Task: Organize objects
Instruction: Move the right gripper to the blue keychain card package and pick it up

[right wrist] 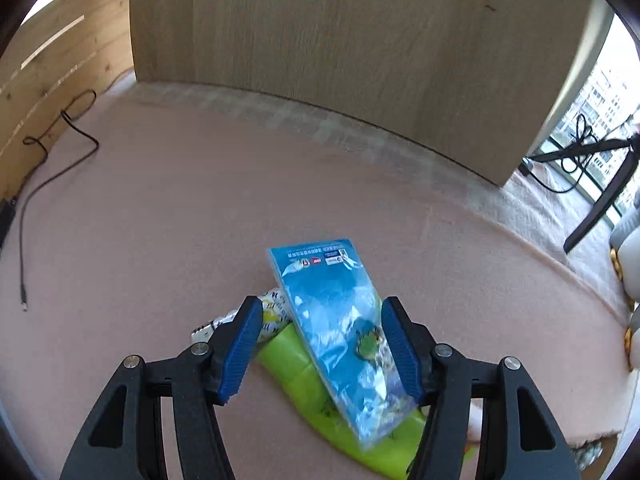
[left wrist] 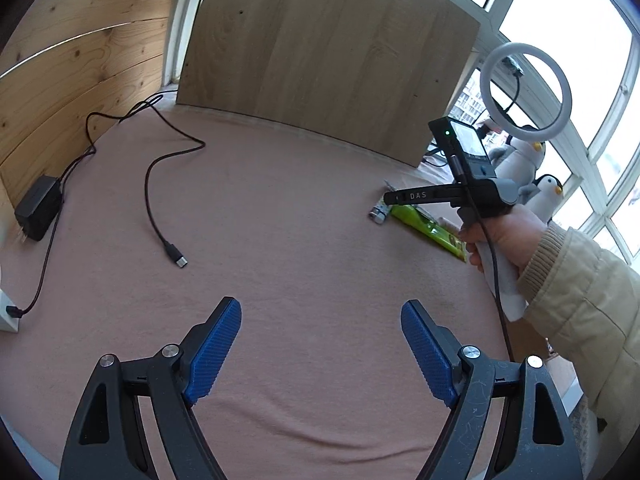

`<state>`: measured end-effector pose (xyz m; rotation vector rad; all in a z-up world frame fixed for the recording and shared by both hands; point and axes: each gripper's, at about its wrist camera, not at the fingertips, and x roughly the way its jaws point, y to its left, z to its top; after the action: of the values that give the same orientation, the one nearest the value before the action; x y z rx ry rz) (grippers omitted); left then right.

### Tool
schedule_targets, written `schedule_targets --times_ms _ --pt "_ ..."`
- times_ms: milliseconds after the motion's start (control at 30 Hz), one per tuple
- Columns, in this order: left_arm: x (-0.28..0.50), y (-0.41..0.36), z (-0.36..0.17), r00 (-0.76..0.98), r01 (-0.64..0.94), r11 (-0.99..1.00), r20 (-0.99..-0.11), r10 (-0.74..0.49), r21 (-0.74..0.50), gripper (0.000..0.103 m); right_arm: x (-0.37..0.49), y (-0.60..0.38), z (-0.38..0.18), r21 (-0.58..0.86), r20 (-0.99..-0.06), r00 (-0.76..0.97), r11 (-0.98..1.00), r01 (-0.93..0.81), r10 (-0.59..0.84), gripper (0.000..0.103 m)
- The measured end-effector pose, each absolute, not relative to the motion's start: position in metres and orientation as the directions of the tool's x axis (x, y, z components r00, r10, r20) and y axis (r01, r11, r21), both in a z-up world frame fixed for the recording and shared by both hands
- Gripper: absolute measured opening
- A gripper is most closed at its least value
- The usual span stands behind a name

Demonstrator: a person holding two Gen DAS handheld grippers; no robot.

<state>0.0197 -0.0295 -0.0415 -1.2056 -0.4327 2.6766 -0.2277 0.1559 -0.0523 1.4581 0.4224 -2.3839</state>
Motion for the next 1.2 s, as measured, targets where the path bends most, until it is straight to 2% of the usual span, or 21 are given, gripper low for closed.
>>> schedule_targets --times_ms 33,133,367,500,700,867,967,1067,1200 --pt "0.020 -0.032 -0.042 -0.657 -0.033 -0.943 -0.704 0.269 -0.330 0.085 -0.229 0.154 -0.051 -0.100 -0.892 -0.442 -0.910 0.402 -0.097 0.027" --pt "0.022 -0.037 -0.043 -0.659 -0.019 -0.944 -0.706 0.260 -0.329 0.085 -0.229 0.155 -0.042 -0.124 -0.881 -0.467 -0.914 0.385 -0.077 0.013" --pt "0.013 -0.045 -0.052 -0.651 0.000 -0.936 -0.711 0.266 -0.351 0.085 -0.213 0.165 -0.019 -0.131 -0.846 -0.523 -0.911 0.391 -0.102 0.005" --pt "0.009 -0.047 -0.061 -0.647 0.059 -0.927 -0.721 0.247 -0.371 0.085 -0.183 0.168 0.008 -0.086 -0.794 -0.577 -0.904 0.418 -0.191 0.002" --pt "0.009 -0.058 -0.063 -0.648 0.092 -0.915 -0.721 0.246 -0.394 0.085 -0.085 0.126 0.028 -0.117 -0.751 -0.591 -0.822 0.558 -0.295 0.002" --pt "0.016 -0.080 -0.072 -0.643 0.152 -0.910 -0.738 0.205 -0.386 0.087 0.009 0.072 -0.020 -0.254 -0.777 -0.566 -0.684 0.684 -0.277 0.002" --pt "0.022 -0.092 -0.079 -0.632 0.177 -0.902 -0.748 0.202 -0.394 0.087 0.042 0.049 -0.044 -0.312 -0.776 -0.570 -0.622 0.718 -0.268 0.006" --pt "0.027 -0.094 -0.086 -0.619 0.179 -0.909 -0.761 0.193 -0.377 0.087 0.052 0.044 -0.059 -0.288 -0.791 -0.538 -0.600 0.746 -0.290 0.016" --pt "0.029 -0.093 -0.093 -0.601 0.173 -0.914 -0.775 0.198 -0.368 0.087 0.056 0.072 -0.058 -0.107 -0.819 -0.445 -0.664 0.740 -0.363 0.035"
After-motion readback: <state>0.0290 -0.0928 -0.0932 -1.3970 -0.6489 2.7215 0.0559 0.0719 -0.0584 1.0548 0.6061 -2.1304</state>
